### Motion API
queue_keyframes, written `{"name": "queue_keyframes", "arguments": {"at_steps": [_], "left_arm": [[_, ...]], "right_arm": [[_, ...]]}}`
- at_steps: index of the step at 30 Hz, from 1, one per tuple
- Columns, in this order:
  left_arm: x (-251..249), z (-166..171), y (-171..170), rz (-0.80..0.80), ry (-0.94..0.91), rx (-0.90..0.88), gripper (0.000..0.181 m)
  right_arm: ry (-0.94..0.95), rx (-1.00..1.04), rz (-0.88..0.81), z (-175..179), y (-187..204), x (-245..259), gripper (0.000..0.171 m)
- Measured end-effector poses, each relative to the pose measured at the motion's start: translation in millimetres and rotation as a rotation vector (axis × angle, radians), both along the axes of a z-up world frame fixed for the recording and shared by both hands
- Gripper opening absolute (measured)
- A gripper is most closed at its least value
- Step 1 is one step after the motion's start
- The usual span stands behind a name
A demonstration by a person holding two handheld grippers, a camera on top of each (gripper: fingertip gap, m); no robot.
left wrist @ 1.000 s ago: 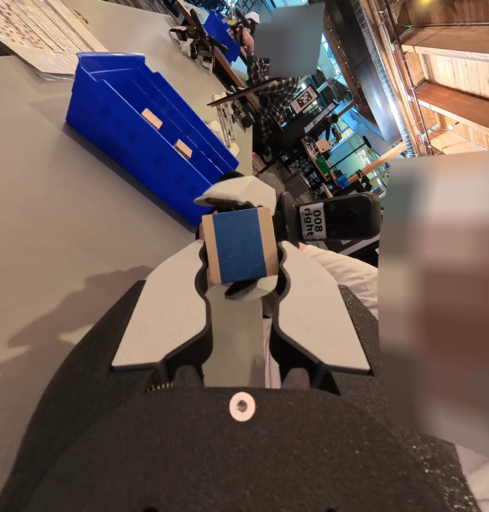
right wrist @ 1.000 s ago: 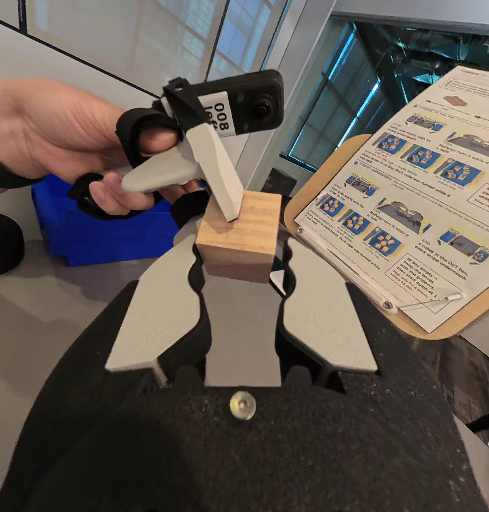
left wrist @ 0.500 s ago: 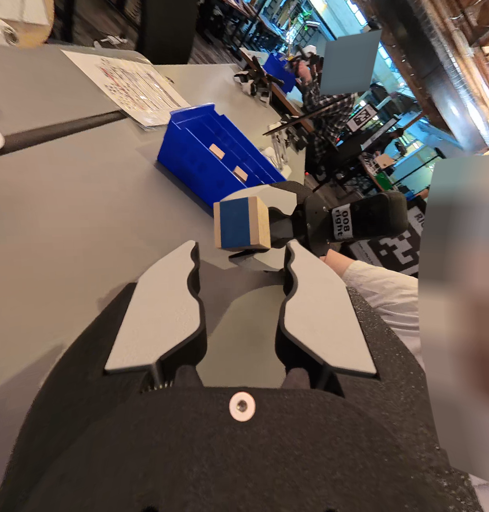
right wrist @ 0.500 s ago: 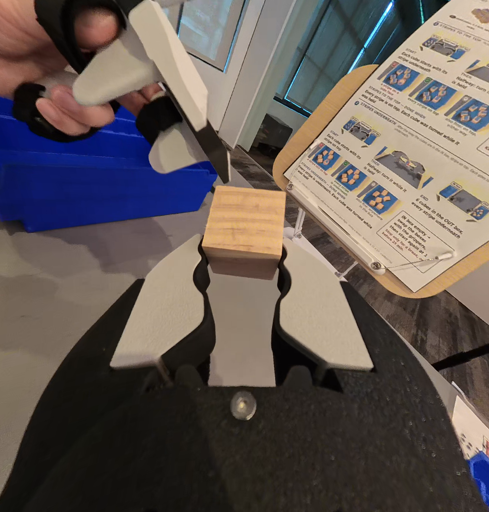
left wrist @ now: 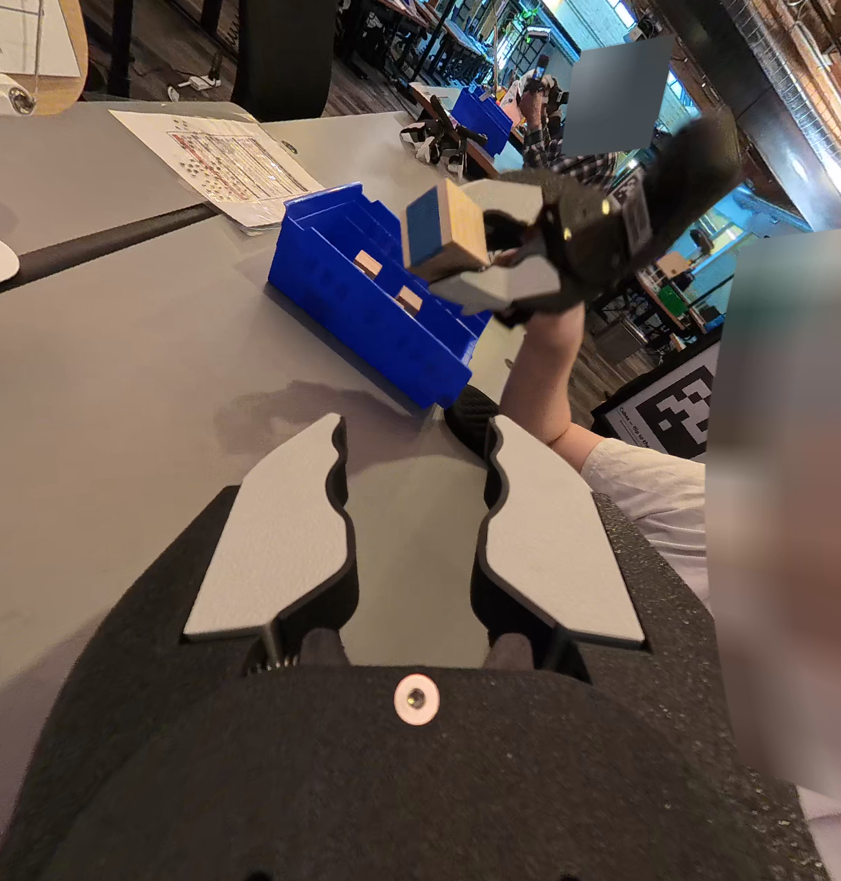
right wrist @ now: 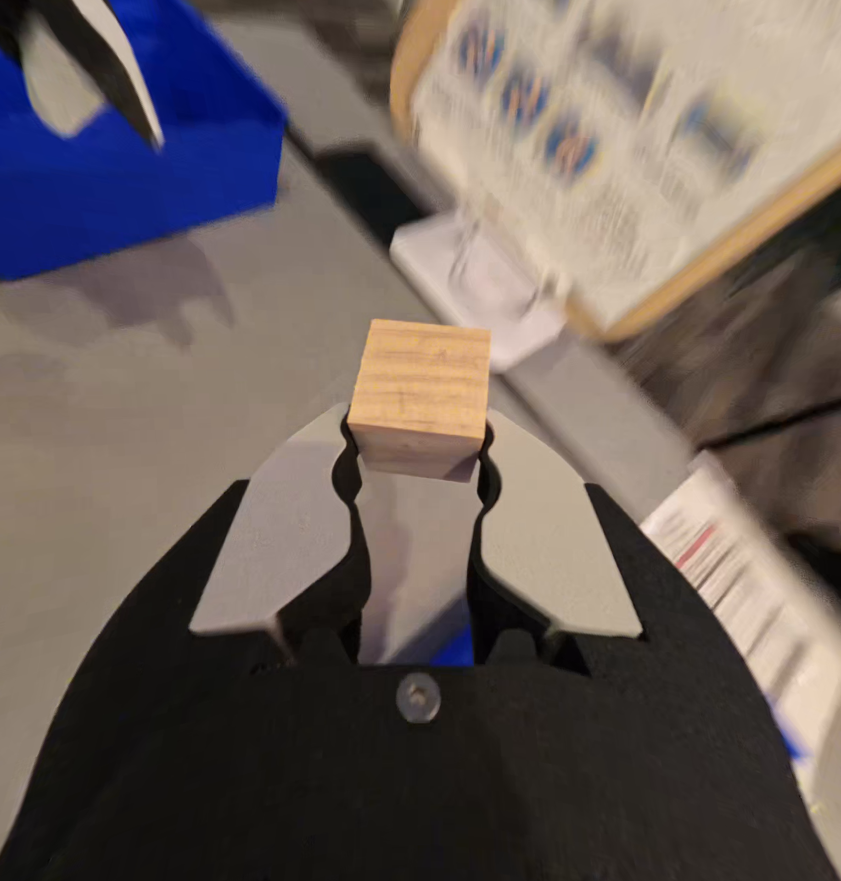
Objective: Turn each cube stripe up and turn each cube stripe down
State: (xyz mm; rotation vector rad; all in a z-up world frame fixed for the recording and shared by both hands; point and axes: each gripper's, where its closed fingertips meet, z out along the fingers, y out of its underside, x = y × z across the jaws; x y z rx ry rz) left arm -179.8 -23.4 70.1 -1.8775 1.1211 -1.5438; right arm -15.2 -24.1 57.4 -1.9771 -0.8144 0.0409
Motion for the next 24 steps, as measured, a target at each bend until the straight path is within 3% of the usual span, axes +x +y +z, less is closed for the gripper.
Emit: {"name": "queue_keyframes", "arguments": {"at_steps": [3,7,15,24], "left_arm": [[-1,1,-3,0.0,0.014,0.019,0.055],[0,-1,-7,-0.006,0.039,0.033,0.055],[3,-6,-10,-0.013,0.059,0.025,0.055],[5,-10,-12,-0.024,0.079,0.024,0.054]], "right_arm": [[0.117,-0.391,-0.161,-36,-38,87,0.047],[0.013,-0.703,-0.439,-93,-69,177,0.047],[0.049,-1.049,-0.356,-155,-78,162,0.047],[0.012,-1.217,-0.468,-193,-76,167,0.048]]}}
